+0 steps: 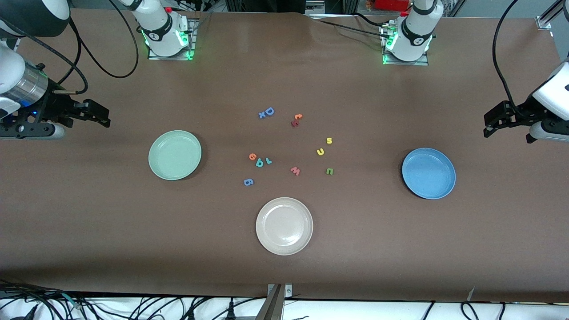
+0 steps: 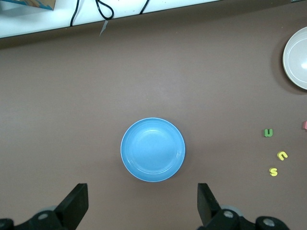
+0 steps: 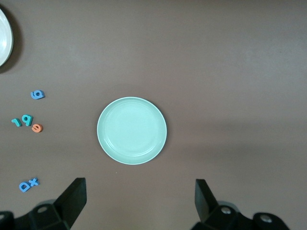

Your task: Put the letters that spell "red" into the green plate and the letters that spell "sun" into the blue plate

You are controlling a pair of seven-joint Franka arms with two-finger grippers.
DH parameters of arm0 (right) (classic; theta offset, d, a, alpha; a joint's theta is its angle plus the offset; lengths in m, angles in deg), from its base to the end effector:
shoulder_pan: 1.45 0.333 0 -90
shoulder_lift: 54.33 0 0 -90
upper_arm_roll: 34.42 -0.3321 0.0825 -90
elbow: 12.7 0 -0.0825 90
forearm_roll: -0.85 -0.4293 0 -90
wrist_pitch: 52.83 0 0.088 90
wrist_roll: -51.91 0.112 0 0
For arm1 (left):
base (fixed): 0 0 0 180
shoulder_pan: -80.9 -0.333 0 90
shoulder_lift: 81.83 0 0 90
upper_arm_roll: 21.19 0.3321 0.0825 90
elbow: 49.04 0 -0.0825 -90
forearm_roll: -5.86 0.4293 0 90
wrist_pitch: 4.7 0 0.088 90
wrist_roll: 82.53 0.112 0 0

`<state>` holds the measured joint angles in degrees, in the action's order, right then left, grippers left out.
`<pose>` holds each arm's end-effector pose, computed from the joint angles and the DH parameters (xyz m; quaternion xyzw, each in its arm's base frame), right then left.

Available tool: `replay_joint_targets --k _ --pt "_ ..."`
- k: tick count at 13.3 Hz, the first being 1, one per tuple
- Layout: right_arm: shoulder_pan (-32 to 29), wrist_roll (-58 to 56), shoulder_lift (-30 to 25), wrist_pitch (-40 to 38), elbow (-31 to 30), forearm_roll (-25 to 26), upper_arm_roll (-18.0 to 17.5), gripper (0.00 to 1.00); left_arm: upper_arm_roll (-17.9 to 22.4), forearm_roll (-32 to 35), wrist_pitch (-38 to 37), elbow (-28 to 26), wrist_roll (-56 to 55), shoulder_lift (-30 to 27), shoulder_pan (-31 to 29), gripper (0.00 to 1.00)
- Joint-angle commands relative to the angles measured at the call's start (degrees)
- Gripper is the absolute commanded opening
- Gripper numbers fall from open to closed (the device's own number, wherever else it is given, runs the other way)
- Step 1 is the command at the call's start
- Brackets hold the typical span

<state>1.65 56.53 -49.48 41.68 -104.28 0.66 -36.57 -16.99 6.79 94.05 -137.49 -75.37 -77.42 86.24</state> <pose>0.6277 0.0572 0.5760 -0.9998 -0.0053 0.0169 0.0018 0.6395 -0.0129 0.6165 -0.9959 0.0733 -0.0508 0.0136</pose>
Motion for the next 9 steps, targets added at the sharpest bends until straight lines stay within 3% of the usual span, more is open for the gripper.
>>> replay_joint_targets --k 1,9 --pt "-0.11 -1.54 -0.1 -1.08 0.26 -1.13 0.31 1.0 0.11 -1.2 -0.66 2.05 0.05 1.13 0.11 1.0" --pt "-0.2 -2.86 -0.02 -1.17 0.26 -1.13 0.57 1.0 0.11 -1.2 -0.66 2.05 0.14 1.13 0.11 1.0"
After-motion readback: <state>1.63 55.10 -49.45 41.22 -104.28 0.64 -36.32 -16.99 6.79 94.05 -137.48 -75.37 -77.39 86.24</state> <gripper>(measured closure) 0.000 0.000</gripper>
